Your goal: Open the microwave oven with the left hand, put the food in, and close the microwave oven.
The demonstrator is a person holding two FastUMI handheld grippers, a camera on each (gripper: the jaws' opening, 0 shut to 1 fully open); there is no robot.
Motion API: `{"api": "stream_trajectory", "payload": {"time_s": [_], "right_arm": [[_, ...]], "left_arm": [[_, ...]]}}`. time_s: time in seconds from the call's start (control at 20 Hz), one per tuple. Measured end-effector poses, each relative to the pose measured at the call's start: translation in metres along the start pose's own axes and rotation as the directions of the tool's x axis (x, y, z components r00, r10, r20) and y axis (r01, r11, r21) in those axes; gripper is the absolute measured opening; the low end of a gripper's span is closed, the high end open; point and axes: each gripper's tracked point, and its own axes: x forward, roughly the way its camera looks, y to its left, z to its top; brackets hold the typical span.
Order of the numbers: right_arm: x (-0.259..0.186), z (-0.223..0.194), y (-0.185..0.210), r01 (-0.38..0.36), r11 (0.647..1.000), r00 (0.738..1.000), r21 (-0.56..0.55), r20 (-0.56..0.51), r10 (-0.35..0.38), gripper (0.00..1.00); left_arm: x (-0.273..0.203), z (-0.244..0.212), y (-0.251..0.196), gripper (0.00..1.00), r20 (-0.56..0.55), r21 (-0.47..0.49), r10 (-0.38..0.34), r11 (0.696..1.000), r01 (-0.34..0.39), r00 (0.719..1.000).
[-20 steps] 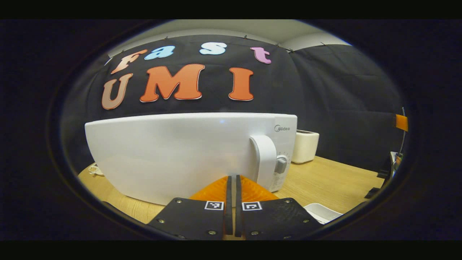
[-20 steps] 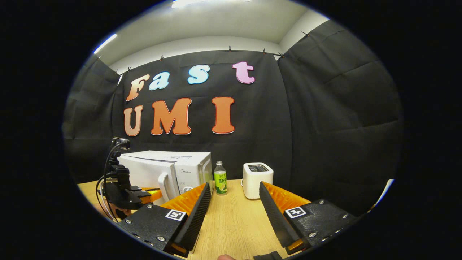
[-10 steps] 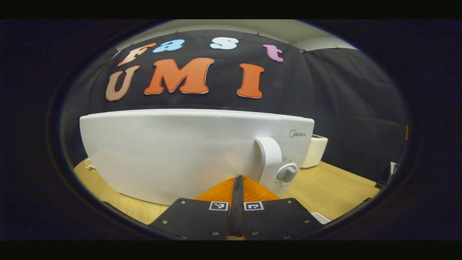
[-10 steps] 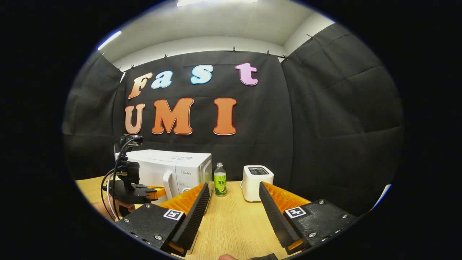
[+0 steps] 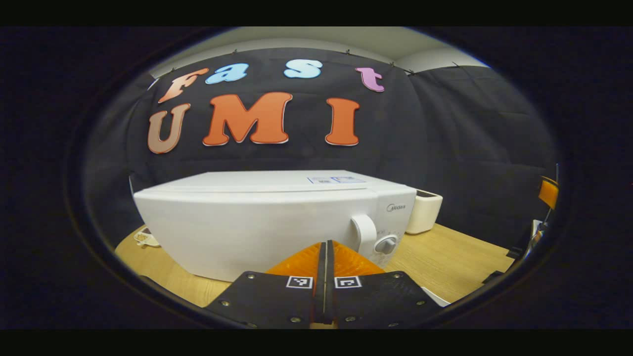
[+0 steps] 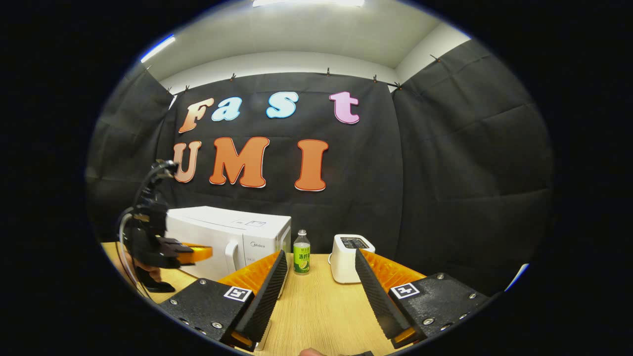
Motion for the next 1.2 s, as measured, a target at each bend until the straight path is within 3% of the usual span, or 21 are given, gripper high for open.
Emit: {"api": "stream_trajectory", "payload": {"time_s": [0.2,0.25,0.3,0.5,0.75,0.85,1.2], "right_arm": [[0.007,0.030,0.008,0.008,0.999,1.000,-0.039,0.017,-0.007,0.87],[0.008,0.039,0.012,0.004,0.999,1.000,-0.042,0.026,-0.003,0.87],[0.009,0.049,0.018,-0.004,0.999,0.999,-0.041,0.037,0.005,0.87],[0.015,0.085,0.053,-0.067,0.996,0.994,-0.058,0.077,0.072,0.87],[0.021,0.119,0.096,-0.122,0.990,0.984,-0.072,0.119,0.130,0.88],[0.024,0.131,0.106,-0.130,0.989,0.983,-0.072,0.121,0.139,0.89],[0.022,0.175,0.108,-0.104,0.993,0.981,-0.060,0.161,0.112,0.89]], "left_arm": [[-0.060,0.078,0.033,0.05,0.119,0.000,0.019,1.000,-0.019,0.993],[-0.075,0.093,0.044,0.19,0.143,0.008,0.033,0.999,-0.035,0.989],[-0.089,0.107,0.053,0.22,0.161,0.016,0.042,0.999,-0.046,0.986],[-0.149,0.146,0.105,0.69,0.216,0.034,0.130,0.989,-0.141,0.968],[-0.218,0.186,0.176,0.72,0.293,0.031,0.265,0.958,-0.286,0.919],[-0.236,0.197,0.196,0.83,0.303,0.006,0.295,0.950,-0.312,0.906],[-0.274,0.219,0.251,0.84,0.301,-0.026,0.391,0.915,-0.402,0.870]]}}
